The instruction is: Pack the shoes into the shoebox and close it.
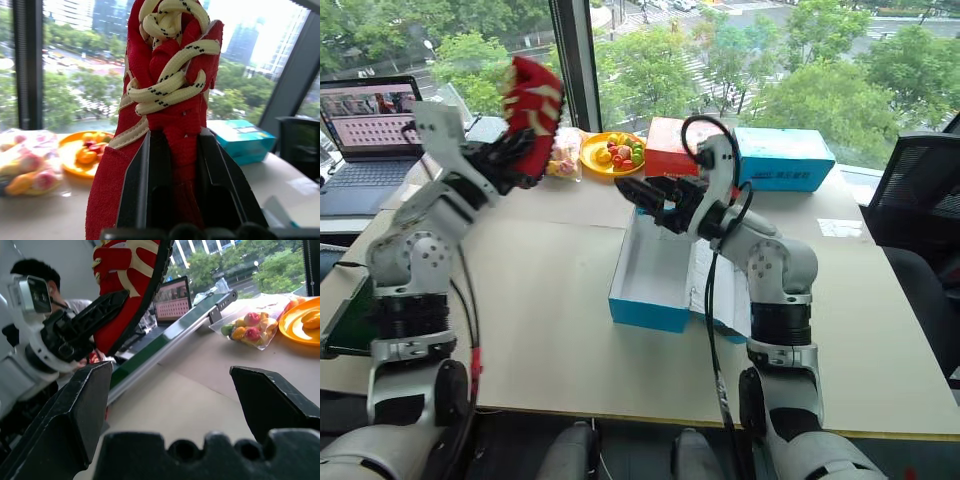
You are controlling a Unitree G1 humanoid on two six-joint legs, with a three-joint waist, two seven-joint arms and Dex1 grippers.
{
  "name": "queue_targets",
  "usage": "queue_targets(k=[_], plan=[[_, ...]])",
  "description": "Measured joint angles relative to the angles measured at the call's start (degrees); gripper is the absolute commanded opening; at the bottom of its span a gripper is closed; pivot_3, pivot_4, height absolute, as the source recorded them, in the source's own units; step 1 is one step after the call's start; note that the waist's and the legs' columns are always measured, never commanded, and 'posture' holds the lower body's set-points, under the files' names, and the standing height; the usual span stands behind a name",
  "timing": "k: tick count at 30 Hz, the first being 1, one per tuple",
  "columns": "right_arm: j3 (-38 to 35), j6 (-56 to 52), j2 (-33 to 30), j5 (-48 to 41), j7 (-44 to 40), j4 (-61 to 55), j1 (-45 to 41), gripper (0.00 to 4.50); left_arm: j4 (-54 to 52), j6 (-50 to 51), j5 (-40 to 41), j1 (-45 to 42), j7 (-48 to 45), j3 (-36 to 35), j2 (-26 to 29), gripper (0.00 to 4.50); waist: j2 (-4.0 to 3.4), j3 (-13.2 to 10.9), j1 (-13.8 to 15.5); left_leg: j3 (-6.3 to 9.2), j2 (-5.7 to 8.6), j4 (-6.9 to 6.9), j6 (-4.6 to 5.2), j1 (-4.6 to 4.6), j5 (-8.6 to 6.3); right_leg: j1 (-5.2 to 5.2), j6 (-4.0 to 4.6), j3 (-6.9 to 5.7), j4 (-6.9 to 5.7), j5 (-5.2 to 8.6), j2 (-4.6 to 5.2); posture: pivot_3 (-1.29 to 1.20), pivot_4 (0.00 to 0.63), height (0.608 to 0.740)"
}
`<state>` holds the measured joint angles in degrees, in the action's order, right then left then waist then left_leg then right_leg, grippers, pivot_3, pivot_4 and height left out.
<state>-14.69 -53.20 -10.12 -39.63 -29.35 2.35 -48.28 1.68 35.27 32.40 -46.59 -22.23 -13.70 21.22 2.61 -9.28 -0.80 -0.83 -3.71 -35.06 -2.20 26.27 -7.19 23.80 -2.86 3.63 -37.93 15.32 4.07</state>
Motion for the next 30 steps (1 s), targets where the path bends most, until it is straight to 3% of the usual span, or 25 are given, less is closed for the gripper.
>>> queue_targets(k=[16,24,28,30], plan=[[-8.0,-4.3,3.0,-12.3,11.1,0.5,-1.3,4.50,-8.8,7.4,4.2,5.1,4.0,7.3,-13.0,0.20,-0.01,0.0,-0.9,0.01,0.00,0.00,0.02,0.07,0.01,0.17,0.01,0.15,-0.06,0.00,-0.09,0.00,0.150,0.740],[-7.7,-4.8,2.9,-13.5,14.5,1.7,-1.7,4.50,-10.2,8.8,5.5,3.6,5.0,7.1,-13.1,0.20,-0.01,0.0,-0.9,0.03,-0.01,0.01,0.02,0.06,0.01,0.17,0.01,0.15,-0.05,0.00,-0.12,0.00,0.150,0.740],[-7.6,-4.8,2.9,-13.6,14.8,2.3,-1.7,3.55,-10.2,9.2,5.9,3.5,5.3,6.8,-12.7,0.17,-0.01,0.0,-0.9,0.03,-0.01,0.02,0.02,0.07,0.01,0.17,0.01,0.15,-0.03,0.00,-0.11,0.00,0.150,0.740],[-7.5,-4.8,3.0,-14.3,14.8,2.3,-1.8,2.85,-10.2,9.3,5.9,3.5,5.5,6.9,-12.7,0.17,-0.01,0.0,-0.9,0.03,-0.01,0.02,0.02,0.07,0.01,0.17,0.01,0.15,-0.02,0.00,-0.11,0.00,0.150,0.740]])
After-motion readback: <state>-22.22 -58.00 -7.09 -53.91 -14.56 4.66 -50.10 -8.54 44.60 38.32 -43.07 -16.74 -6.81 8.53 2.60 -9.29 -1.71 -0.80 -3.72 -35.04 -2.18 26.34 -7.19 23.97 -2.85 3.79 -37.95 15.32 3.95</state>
